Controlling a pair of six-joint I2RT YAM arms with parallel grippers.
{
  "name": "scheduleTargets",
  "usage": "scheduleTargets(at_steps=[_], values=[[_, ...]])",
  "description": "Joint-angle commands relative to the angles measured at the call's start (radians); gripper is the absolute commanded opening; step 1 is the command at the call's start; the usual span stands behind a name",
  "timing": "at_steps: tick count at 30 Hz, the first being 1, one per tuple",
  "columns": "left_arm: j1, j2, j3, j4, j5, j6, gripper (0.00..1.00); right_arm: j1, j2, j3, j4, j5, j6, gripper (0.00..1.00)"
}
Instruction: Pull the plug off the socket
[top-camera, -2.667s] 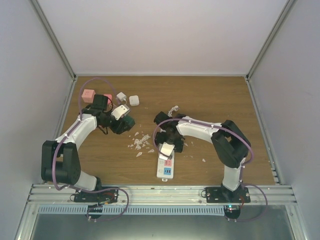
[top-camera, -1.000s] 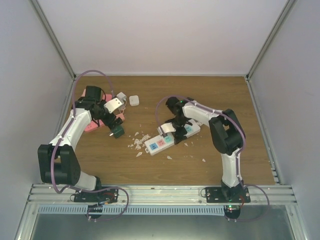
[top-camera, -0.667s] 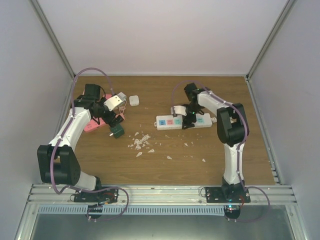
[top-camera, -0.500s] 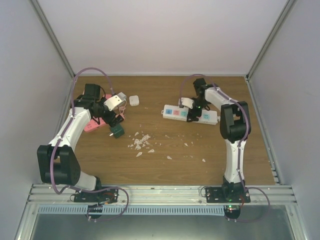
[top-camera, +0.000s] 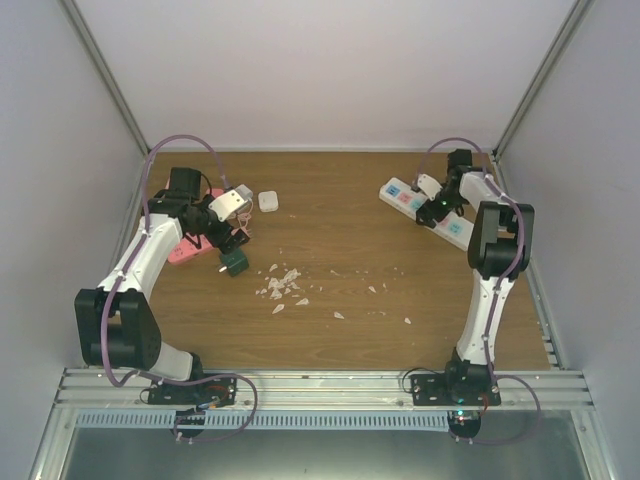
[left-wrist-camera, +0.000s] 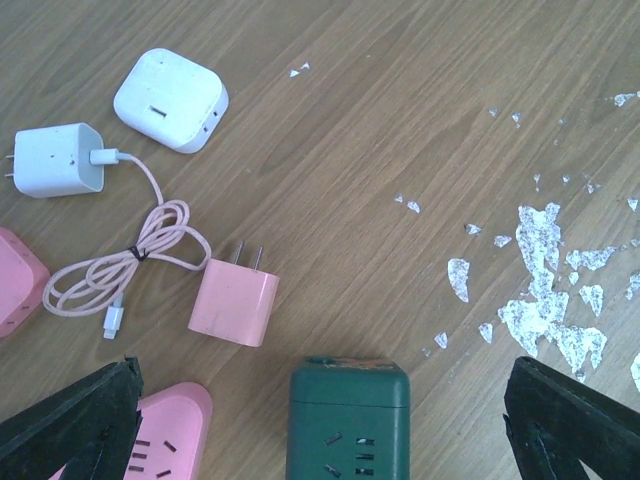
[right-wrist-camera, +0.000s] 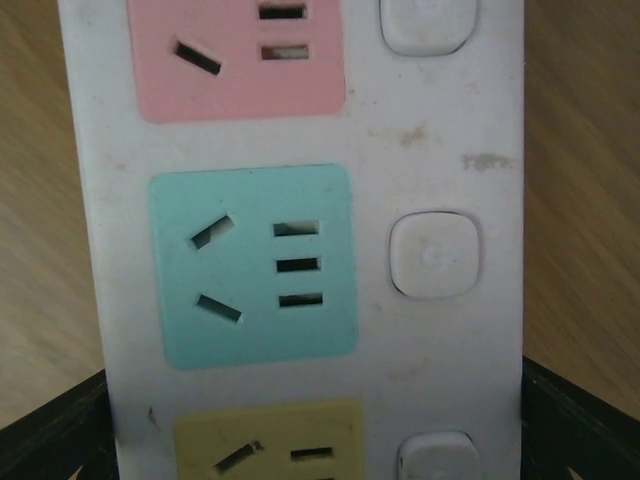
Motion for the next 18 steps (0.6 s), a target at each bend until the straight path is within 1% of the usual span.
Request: scheduleTargets(at_steps=[1, 2, 4, 10, 13, 15, 18], values=[[-0.003, 0.009, 0.031, 0.028, 0.029, -0.009, 0.99, -0.097, 0.132, -0.010, -0.083, 0.197, 0.032, 0.57], [-0.003, 0.007, 0.029, 0.031, 0.030, -0.011, 0.99, -0.106, 0.141, 0.004, -0.087, 0.204, 0.035, 0.57], [-0.003, 0.004, 0.023, 0.040, 0.030, -0.016, 0.99, -0.120, 0.151, 0.028, -0.099, 0.206, 0.037, 0.62], [-0.003, 0.016, 0.038, 0.038, 0.053, -0.026, 0.99, -0.123, 0.121, 0.063, -0.131, 0.157, 0.049, 0.84], [-0.003, 0.024, 0.059, 0.032, 0.074, -0.030, 0.99, -0.121, 0.108, 0.095, -0.150, 0.147, 0.056, 0.91], [-0.003, 0.031, 0.073, 0.031, 0.089, -0.038, 0.99, -0.119, 0.096, 0.121, -0.178, 0.126, 0.058, 0.99], [-0.003, 0.052, 0.105, 0.018, 0.108, -0.056, 0.99, -0.110, 0.068, 0.167, -0.220, 0.076, 0.054, 1.00]])
